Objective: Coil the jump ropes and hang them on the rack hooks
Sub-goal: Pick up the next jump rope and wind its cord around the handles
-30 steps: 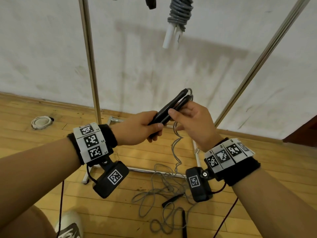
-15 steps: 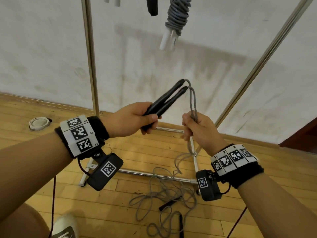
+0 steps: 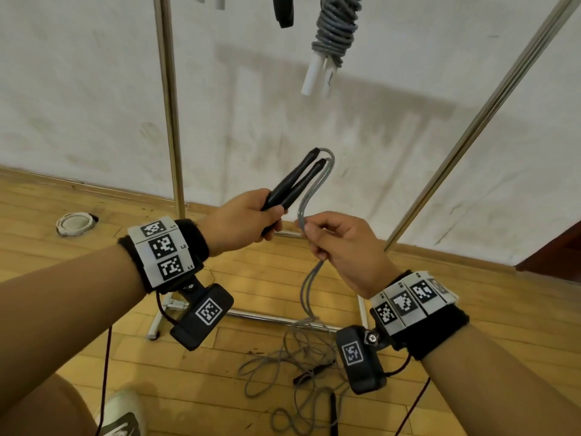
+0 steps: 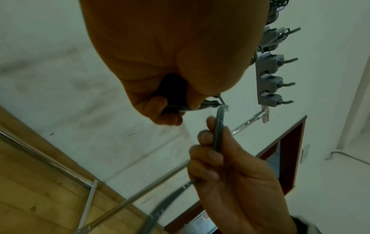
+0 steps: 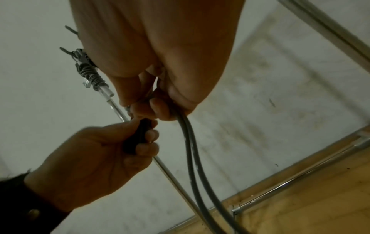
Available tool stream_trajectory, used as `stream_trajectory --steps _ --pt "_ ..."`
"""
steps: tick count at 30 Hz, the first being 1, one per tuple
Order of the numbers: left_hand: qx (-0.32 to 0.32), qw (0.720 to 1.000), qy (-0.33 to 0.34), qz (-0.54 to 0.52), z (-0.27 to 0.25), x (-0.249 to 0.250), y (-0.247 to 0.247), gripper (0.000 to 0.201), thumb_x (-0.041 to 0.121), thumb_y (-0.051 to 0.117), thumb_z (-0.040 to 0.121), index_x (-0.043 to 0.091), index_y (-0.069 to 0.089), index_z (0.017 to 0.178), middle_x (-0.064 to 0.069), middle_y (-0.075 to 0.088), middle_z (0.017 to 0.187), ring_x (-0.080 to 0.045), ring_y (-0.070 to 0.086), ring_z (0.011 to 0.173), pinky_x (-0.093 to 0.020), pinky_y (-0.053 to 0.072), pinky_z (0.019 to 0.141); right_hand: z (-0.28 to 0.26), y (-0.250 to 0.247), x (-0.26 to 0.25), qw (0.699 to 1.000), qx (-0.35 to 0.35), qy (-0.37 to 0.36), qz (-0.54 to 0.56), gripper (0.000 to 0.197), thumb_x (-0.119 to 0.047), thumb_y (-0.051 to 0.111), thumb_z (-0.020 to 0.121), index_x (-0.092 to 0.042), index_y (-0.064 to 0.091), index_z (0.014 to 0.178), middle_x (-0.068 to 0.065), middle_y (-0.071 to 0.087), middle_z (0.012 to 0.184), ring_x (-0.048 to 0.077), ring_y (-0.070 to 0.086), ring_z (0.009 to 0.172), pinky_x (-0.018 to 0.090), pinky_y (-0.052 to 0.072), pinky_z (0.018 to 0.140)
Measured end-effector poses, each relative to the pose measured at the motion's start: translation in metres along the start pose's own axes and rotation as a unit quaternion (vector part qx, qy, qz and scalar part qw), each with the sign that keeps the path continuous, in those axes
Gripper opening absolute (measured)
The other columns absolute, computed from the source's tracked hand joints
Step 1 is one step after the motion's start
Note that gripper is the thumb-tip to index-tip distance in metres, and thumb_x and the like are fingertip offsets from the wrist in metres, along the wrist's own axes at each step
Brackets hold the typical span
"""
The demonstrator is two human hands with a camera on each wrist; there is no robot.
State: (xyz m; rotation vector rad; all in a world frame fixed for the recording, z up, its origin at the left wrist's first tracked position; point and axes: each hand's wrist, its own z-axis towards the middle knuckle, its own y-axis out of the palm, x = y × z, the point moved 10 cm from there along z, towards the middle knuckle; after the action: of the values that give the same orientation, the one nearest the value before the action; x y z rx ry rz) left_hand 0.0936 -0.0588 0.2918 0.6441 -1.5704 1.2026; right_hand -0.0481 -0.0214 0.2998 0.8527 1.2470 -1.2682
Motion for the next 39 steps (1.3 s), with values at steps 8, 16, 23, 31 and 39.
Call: stream_trajectory --steps 8,16,23,31,39 --pt "-0.097 0.988 0.005 -0.120 -0.016 0.014 0.032 0.031 0.025 0.047 0.084 0.002 0.056 0.104 -0.004 0.065 0.081 -0.020 0.057 0.072 -0.030 0.044 0.059 0.003 0.007 0.014 0.998 0.011 0.058 0.023 0.016 -0.013 0.065 0.092 -0.008 0.072 0.078 0.007 0.069 0.068 0.011 0.056 0.053 0.019 0.042 0.046" --pt "-0.050 0.998 0.043 -0.011 -0.017 0.020 0.028 0.036 0.037 0.047 0.104 0.004 0.059 0.094 -0.004 0.065 0.075 -0.018 0.059 0.065 -0.032 0.046 0.058 0.001 0.009 0.016 0.998 0.004 0.054 -0.016 0.022 -0.023 0.070 0.090 -0.007 0.067 0.075 0.005 0.068 0.065 0.014 0.059 0.053 0.024 0.045 0.047" --pt "0.023 0.999 0.010 -0.023 -0.012 0.016 0.009 0.036 0.033 0.049 0.103 -0.001 0.061 0.096 -0.006 0.064 0.068 -0.018 0.058 0.058 -0.029 0.044 0.052 -0.008 0.016 0.016 0.997 -0.052 0.049 0.029 0.016 0.002 0.059 0.093 -0.005 0.068 0.104 0.010 0.069 0.078 0.018 0.064 0.065 0.026 0.053 0.063" --pt "-0.079 0.996 0.035 0.013 -0.020 0.025 0.017 0.038 0.035 0.049 0.102 -0.001 0.060 0.097 0.000 0.061 0.063 -0.016 0.053 0.054 -0.023 0.042 0.048 -0.019 0.002 0.047 0.987 -0.073 0.059 -0.133 0.040 -0.064 0.060 0.080 -0.027 0.074 0.080 -0.003 0.063 0.058 0.009 0.052 0.049 0.021 0.043 0.050" --pt "-0.253 0.953 0.043 0.158 -0.040 0.022 0.051 0.032 0.039 0.051 0.102 0.012 0.062 0.091 0.001 0.063 0.064 -0.014 0.054 0.053 -0.025 0.045 0.053 -0.023 -0.013 0.061 0.936 -0.142 0.066 -0.316 0.016 -0.036 0.056 0.096 -0.032 0.069 0.088 -0.013 0.063 0.071 -0.001 0.058 0.063 0.015 0.044 0.062"
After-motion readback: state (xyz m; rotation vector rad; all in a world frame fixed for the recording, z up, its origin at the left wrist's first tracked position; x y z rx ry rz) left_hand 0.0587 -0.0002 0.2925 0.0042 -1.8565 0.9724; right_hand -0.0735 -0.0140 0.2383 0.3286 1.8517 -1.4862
